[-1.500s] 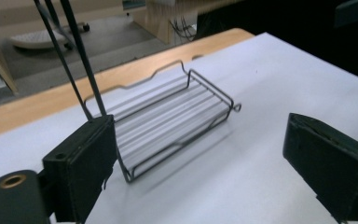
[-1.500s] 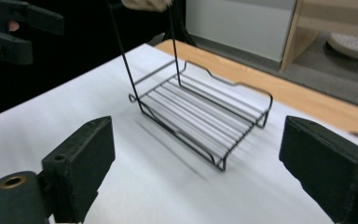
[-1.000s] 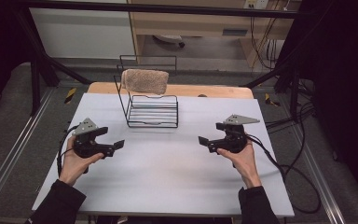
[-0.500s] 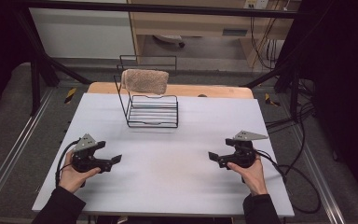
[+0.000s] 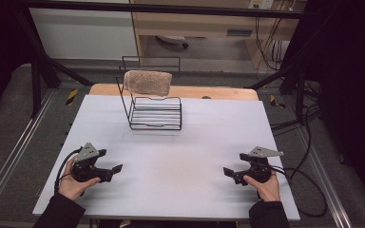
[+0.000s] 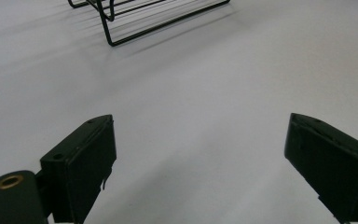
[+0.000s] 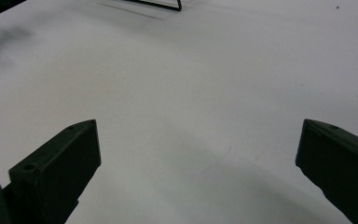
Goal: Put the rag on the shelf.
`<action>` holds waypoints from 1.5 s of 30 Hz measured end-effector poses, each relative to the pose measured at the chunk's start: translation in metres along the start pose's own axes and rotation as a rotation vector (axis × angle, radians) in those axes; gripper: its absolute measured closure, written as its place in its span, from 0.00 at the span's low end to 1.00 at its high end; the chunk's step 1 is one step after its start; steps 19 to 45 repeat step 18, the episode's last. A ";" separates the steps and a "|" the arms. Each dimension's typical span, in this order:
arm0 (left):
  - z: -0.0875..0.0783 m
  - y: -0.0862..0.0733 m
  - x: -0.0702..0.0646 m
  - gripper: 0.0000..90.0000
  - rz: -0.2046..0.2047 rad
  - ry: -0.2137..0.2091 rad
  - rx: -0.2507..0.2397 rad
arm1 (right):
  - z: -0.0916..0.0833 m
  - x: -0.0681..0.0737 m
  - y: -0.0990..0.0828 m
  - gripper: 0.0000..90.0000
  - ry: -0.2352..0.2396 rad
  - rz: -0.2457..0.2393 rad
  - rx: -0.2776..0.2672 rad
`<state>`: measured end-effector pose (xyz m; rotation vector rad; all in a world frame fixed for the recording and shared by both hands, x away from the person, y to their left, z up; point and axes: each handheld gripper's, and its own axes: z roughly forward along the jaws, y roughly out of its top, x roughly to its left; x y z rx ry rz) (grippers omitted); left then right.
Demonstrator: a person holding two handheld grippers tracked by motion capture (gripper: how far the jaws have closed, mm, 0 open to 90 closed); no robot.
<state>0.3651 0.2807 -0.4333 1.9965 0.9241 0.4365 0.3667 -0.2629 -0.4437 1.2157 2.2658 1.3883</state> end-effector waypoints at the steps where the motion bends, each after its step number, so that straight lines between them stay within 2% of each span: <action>1: 0.000 -0.001 0.000 0.10 0.000 0.001 0.003 | -0.001 -0.001 -0.002 0.01 0.002 -0.004 0.001; 8: 0.001 -0.007 0.001 0.09 -0.005 0.003 0.009 | -0.004 -0.002 -0.012 0.01 0.003 -0.006 0.009; 45: -0.001 -0.008 0.001 0.08 -0.002 0.005 0.009 | -0.005 -0.002 -0.012 0.01 0.005 -0.012 0.011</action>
